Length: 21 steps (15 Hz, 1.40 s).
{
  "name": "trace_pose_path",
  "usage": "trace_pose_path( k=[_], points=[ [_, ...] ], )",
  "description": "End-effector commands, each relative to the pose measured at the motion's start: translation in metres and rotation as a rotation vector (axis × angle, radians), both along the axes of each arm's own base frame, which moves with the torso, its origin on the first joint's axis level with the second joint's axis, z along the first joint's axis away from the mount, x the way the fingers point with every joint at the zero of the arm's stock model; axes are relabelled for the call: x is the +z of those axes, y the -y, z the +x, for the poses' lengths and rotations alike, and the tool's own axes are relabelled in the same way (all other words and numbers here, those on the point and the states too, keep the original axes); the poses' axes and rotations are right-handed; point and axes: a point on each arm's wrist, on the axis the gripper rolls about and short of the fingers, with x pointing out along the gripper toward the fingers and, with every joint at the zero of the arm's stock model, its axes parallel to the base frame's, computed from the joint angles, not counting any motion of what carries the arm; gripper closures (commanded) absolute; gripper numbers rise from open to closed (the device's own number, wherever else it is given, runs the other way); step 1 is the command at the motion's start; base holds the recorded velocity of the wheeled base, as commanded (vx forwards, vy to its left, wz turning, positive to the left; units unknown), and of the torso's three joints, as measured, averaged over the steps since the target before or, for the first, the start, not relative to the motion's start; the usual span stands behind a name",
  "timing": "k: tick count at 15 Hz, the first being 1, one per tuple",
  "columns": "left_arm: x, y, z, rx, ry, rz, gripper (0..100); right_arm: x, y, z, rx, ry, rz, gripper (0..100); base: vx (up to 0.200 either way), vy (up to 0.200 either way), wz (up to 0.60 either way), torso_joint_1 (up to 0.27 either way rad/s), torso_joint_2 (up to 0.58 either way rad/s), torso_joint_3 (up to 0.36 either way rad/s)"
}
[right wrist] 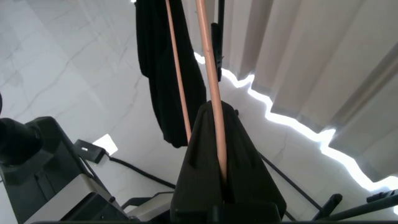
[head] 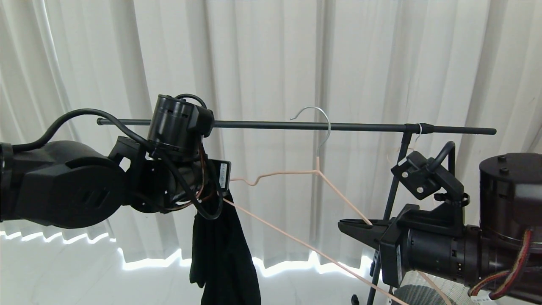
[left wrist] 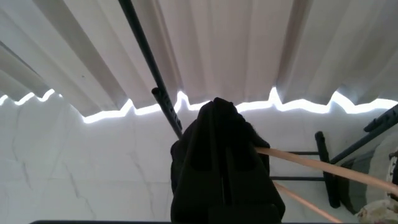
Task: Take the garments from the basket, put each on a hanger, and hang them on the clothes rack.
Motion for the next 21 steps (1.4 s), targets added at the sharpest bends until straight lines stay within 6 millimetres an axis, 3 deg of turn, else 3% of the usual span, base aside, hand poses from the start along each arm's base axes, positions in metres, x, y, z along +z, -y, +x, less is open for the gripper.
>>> trace_pose_path(
  k=[1,5,9,21],
  points=[
    [0.001,0.002,-0.002,-0.007,0.005,-0.005,100,0.000,-0.002,-0.001,0.008,0.000,0.001,100,0.000,0.000,0.00,0.000,0.00,0.000],
    [0.001,0.001,-0.002,-0.008,0.002,-0.003,100,0.004,-0.003,-0.010,0.039,-0.011,0.025,100,0.000,0.000,0.00,0.000,0.00,0.000],
    [0.006,0.003,-0.006,-0.019,0.017,-0.014,100,0.002,-0.008,-0.004,0.020,-0.018,0.040,100,0.000,0.000,0.00,0.000,0.00,0.000],
    [0.032,0.031,-0.048,-0.176,0.083,-0.138,100,-0.020,-0.059,0.016,0.025,-0.009,0.048,100,0.000,0.000,0.00,0.000,0.00,0.000]
  ],
)
